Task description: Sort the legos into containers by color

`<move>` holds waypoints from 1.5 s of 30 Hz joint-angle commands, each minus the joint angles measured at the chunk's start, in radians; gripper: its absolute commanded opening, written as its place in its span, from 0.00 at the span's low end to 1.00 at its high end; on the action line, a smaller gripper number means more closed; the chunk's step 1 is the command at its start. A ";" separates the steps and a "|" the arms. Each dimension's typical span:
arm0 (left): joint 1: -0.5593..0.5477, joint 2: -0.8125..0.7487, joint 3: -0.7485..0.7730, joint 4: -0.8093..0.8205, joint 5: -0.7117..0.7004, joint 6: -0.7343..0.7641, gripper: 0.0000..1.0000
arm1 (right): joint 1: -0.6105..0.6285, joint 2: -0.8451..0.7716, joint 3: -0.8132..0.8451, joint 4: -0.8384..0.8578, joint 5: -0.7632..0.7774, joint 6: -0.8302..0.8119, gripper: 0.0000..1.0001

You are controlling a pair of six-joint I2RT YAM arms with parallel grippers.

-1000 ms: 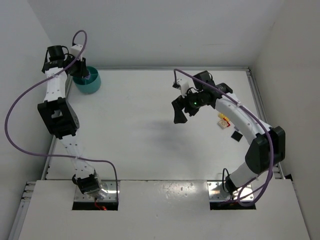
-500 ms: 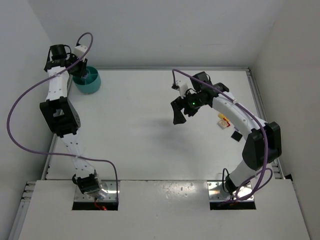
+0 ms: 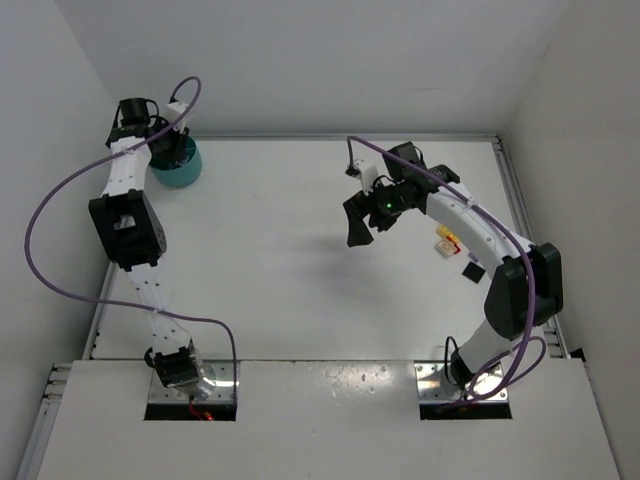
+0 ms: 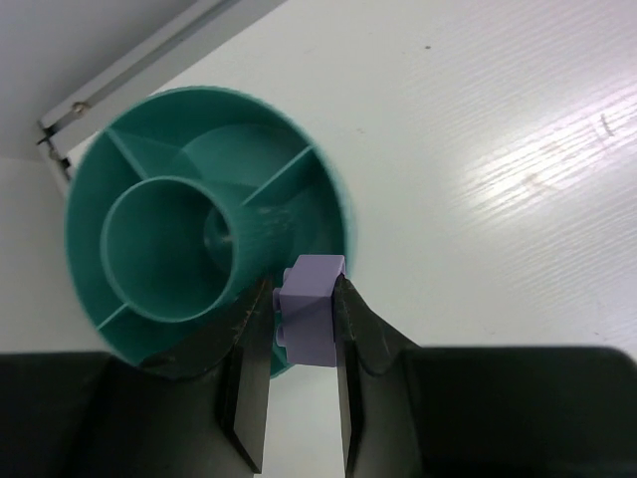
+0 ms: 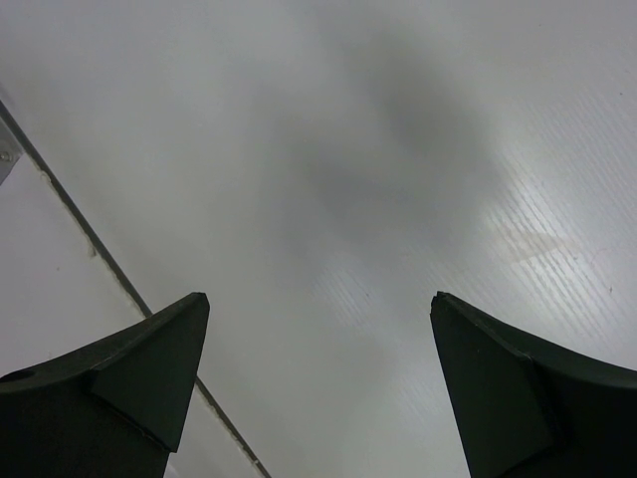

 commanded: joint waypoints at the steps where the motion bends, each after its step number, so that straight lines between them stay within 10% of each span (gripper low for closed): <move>1: -0.026 -0.009 -0.019 0.037 0.018 0.016 0.19 | -0.004 -0.003 0.016 0.028 -0.021 0.010 0.93; 19: -0.026 0.000 -0.010 0.105 -0.082 -0.022 0.24 | -0.013 0.007 0.007 0.037 -0.039 0.020 0.93; 25: -0.026 0.000 -0.010 0.123 -0.123 -0.031 0.57 | -0.013 0.007 0.007 0.037 -0.021 0.020 0.93; 37: -0.045 -0.170 -0.039 0.102 0.016 -0.132 0.61 | -0.085 -0.130 -0.091 0.078 0.154 0.049 0.88; 45: -0.273 -0.653 -0.570 0.154 -0.021 -0.126 0.61 | -0.229 -0.226 -0.292 0.006 0.417 -0.069 0.85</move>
